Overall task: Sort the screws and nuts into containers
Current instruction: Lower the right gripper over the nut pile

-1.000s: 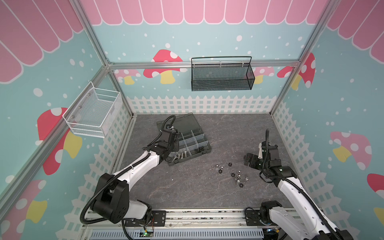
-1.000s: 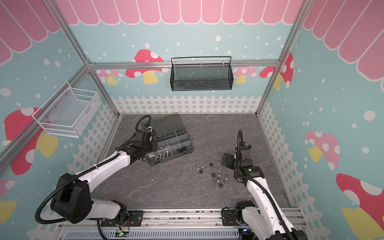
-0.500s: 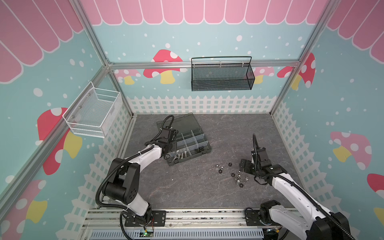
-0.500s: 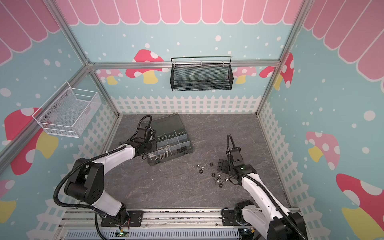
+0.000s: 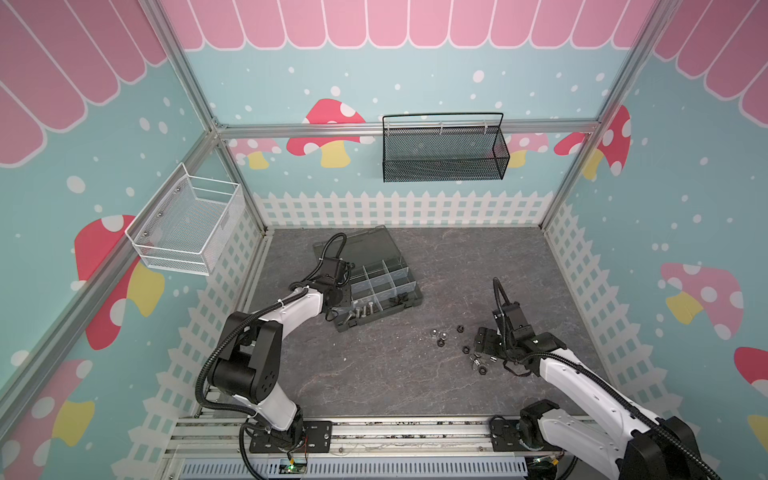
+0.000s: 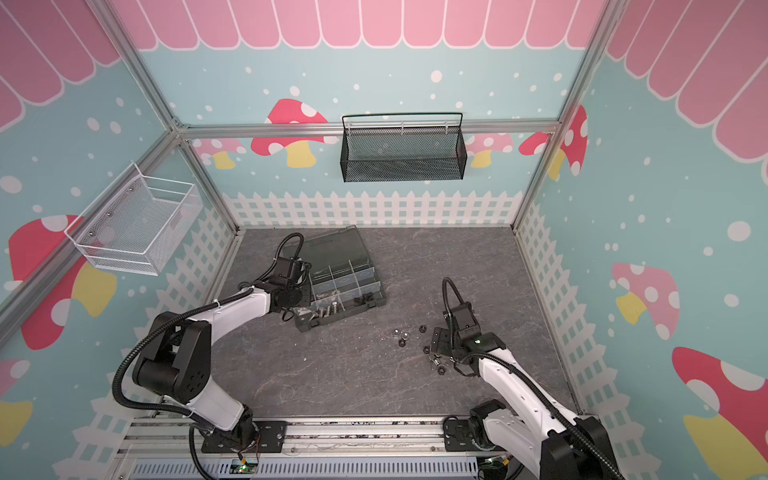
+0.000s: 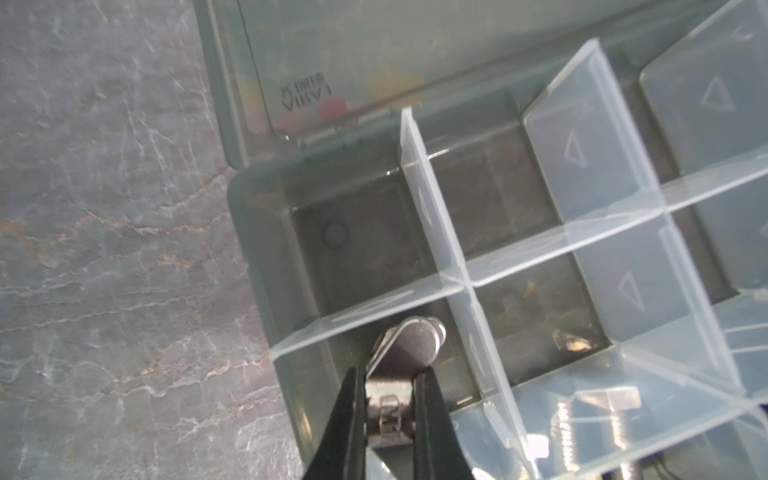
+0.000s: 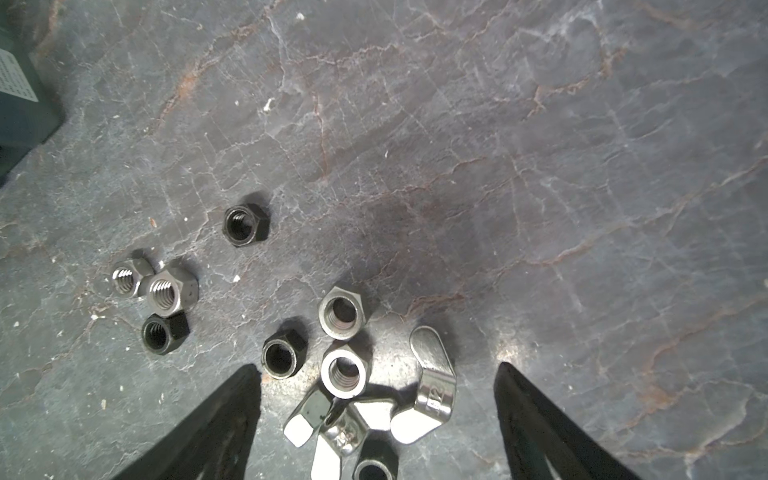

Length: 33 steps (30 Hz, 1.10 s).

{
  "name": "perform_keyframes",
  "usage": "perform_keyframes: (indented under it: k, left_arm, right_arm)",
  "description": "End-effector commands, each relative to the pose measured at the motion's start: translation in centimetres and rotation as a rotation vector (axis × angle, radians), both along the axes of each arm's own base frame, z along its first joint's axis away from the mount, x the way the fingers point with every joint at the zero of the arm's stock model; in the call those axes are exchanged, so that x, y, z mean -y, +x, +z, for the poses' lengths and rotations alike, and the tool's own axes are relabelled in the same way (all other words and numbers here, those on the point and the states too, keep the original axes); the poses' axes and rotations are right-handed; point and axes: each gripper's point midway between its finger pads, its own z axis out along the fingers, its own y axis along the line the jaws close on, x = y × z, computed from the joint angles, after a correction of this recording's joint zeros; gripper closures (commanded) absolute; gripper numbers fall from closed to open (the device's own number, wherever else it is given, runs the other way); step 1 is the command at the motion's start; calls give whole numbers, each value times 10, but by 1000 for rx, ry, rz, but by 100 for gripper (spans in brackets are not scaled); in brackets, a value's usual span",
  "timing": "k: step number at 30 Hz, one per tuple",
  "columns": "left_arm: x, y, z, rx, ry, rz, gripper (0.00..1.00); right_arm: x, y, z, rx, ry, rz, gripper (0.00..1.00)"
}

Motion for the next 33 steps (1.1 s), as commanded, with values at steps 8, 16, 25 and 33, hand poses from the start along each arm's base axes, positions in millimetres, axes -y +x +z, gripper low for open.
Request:
perform_keyframes:
  k: [8,16,25,33]
  left_arm:
    - [-1,-3,16,18,-37,24,60]
    - [3,-20,36,70,-121,57,45]
    - [9,-47,47,111,-182,57,24]
    - [15,-58,75,193,-263,60,0]
  right_arm:
    - [-3,-13,-13,-60,-15,-21,19]
    - [-8,-22,-20,-106,-17,-20,27]
    - [8,-37,-15,-139,-68,-101,31]
    - [25,-36,-4,-100,-78,-195,42]
